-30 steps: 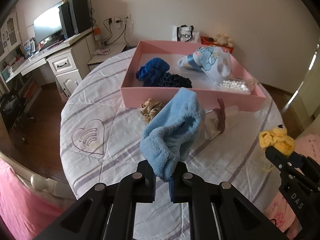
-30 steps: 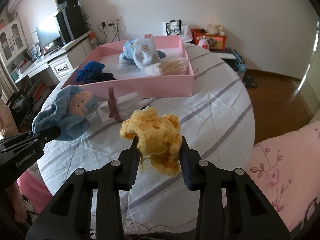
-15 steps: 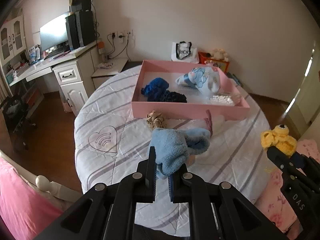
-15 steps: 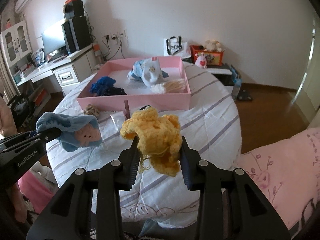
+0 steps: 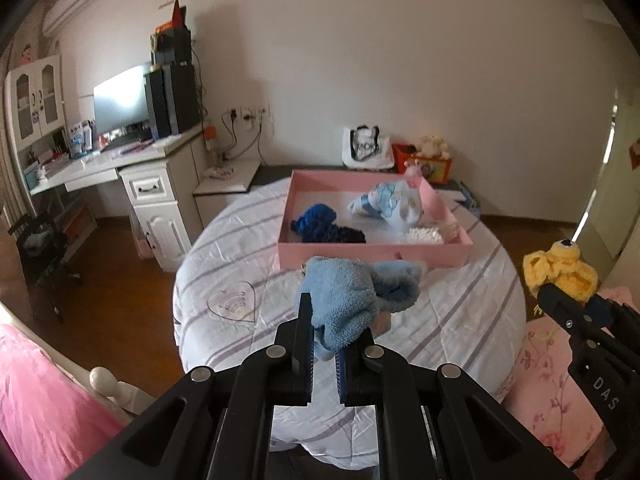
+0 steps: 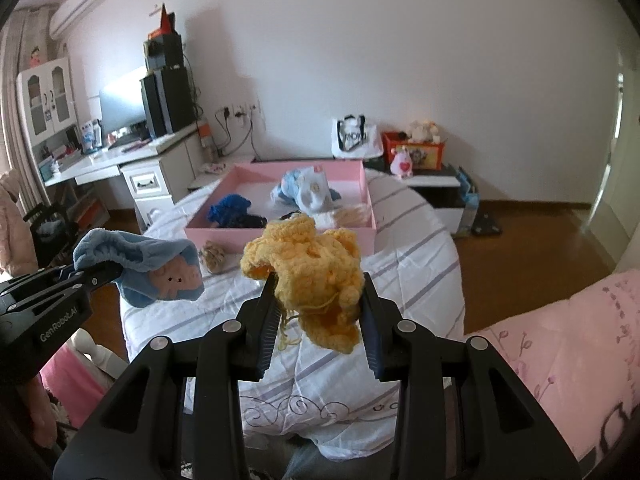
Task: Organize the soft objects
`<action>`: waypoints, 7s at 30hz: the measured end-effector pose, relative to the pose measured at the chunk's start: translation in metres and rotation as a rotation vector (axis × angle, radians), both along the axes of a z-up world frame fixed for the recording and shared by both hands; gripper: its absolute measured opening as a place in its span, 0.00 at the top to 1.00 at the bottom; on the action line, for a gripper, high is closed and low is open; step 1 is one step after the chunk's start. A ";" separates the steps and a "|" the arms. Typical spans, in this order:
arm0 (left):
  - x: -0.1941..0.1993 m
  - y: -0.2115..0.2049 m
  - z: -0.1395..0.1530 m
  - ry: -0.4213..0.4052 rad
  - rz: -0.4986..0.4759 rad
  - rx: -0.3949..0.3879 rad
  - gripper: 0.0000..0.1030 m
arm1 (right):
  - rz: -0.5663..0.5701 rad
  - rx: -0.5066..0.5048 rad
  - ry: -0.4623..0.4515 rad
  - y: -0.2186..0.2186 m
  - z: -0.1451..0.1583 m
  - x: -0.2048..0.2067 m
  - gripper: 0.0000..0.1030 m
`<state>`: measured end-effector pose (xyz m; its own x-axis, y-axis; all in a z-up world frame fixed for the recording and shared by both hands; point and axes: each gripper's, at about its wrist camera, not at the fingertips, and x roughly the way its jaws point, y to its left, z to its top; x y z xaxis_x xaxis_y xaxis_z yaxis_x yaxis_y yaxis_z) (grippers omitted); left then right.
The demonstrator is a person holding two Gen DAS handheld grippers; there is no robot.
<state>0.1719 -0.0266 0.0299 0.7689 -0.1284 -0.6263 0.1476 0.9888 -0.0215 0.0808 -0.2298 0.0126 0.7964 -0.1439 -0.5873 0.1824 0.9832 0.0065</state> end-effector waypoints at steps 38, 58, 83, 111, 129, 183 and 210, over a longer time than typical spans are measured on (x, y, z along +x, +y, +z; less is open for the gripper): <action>-0.086 0.007 0.020 -0.201 0.055 -0.021 0.95 | 0.033 -0.056 -0.200 0.026 0.043 -0.060 0.67; -0.077 0.007 0.017 -0.185 0.051 -0.010 0.95 | 0.006 -0.069 -0.188 0.027 0.045 -0.056 0.67; 0.024 0.003 -0.017 -0.060 0.047 0.005 0.95 | 0.017 -0.028 -0.029 0.018 0.004 0.030 0.67; 0.261 -0.038 -0.065 0.046 -0.051 0.025 0.94 | 0.037 -0.013 0.092 -0.027 -0.062 0.221 0.67; 0.339 -0.055 -0.098 0.151 -0.064 0.045 0.85 | 0.092 0.040 0.216 -0.034 -0.102 0.253 0.60; 0.181 -0.016 -0.046 0.130 0.026 0.034 0.09 | -0.003 0.046 0.163 -0.027 -0.049 0.133 0.08; 0.021 0.008 0.037 -0.075 0.033 -0.002 0.00 | 0.000 0.000 -0.003 0.003 0.023 0.025 0.00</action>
<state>0.1928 -0.0185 0.0671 0.8173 -0.1030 -0.5669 0.1159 0.9932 -0.0133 0.1059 -0.2271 0.0355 0.7985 -0.1435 -0.5847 0.1822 0.9832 0.0075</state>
